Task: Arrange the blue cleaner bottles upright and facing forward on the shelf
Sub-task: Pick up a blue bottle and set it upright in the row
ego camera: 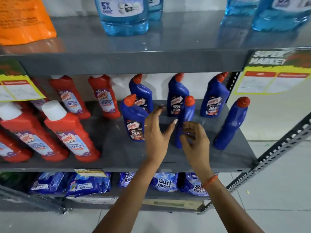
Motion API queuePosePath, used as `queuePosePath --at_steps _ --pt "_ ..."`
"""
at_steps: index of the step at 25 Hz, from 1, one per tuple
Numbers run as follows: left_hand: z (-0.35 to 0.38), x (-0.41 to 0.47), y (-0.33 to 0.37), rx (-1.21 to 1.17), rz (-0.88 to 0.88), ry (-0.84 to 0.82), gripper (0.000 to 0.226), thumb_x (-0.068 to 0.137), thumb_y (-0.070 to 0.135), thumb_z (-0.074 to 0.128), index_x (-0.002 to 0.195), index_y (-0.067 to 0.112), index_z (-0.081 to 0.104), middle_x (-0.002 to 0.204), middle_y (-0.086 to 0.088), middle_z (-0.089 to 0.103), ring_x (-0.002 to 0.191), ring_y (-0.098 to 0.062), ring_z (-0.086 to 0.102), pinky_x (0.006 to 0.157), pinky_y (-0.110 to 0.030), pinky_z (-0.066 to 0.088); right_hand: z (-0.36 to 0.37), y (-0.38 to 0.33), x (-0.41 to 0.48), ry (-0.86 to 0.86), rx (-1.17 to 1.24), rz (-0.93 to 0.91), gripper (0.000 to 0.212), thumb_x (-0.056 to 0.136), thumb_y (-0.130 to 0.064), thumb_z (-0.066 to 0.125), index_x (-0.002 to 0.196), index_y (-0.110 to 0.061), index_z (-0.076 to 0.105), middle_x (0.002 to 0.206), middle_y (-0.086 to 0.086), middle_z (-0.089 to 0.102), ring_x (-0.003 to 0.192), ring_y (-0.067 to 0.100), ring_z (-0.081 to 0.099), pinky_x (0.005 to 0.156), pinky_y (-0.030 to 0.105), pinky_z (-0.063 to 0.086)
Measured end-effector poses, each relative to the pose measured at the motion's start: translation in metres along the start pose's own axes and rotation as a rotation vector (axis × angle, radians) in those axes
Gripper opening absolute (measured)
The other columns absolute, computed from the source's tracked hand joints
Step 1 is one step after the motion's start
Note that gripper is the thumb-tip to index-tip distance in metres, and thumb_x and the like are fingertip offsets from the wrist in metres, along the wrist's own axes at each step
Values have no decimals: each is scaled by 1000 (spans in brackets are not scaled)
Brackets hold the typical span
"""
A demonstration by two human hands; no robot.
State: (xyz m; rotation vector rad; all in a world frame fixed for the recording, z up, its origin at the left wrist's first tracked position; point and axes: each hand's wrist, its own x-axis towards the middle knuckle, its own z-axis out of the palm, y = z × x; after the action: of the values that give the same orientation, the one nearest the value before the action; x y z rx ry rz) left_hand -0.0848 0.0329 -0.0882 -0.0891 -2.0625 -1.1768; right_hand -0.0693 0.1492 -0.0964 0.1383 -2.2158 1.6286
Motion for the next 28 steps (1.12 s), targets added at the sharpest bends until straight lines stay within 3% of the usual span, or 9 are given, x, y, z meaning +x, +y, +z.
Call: queuePosePath --at_steps 5,7,11,16,19,24,26,28 --pt "40 -5 8 -32 -220 -211 53 74 34 74 118 10 55 115 -8 67 104 -20 63 89 -37 52 -22 54 18 -121 -106 97 39 73 4 65 109 -4 53 110 14 53 99 34 58 83 46 54" --pt "48 -5 10 -18 -290 -212 54 72 35 75 117 9 56 109 -10 71 97 -21 67 83 -36 55 -21 67 25 -159 -151 104 45 70 2 69 112 1 52 112 17 52 107 38 53 89 42 49" --pt "54 -2 9 38 -325 -204 45 71 35 76 104 8 63 97 -12 74 85 -24 68 72 -30 52 -8 80 31 -296 -218 154 62 67 -9 75 122 -5 47 122 17 50 114 25 44 89 18 34" --pt "55 10 9 111 -341 -253 41 67 38 78 90 6 64 86 -12 73 72 -22 64 64 -26 46 -1 86 32 -299 -155 209 71 65 -12 77 127 -12 43 125 11 47 106 9 42 88 17 36" --pt "55 12 12 143 -344 -247 38 67 36 78 89 7 65 86 -11 73 74 -22 66 65 -27 47 2 87 31 -259 -115 211 74 63 -10 79 127 -14 43 125 11 46 110 17 49 91 25 41" --pt "55 17 9 126 -391 -241 28 68 33 76 74 9 63 74 -11 71 61 -19 57 57 -27 41 -1 88 33 -259 -117 182 73 61 -15 82 123 -13 45 121 10 48 103 11 45 97 39 47" --pt "50 22 4 48 -418 -245 37 66 38 76 64 7 55 64 -14 65 56 -24 54 52 -35 44 -7 87 37 -253 -111 183 79 57 -23 86 124 -15 44 122 9 47 107 15 47 98 40 46" --pt "42 33 0 -71 -432 -312 37 65 36 76 67 4 58 66 -16 67 60 -25 61 59 -43 50 -16 86 44 -279 -87 205 89 52 -34 88 126 -17 42 124 6 49 111 18 50 98 39 47"
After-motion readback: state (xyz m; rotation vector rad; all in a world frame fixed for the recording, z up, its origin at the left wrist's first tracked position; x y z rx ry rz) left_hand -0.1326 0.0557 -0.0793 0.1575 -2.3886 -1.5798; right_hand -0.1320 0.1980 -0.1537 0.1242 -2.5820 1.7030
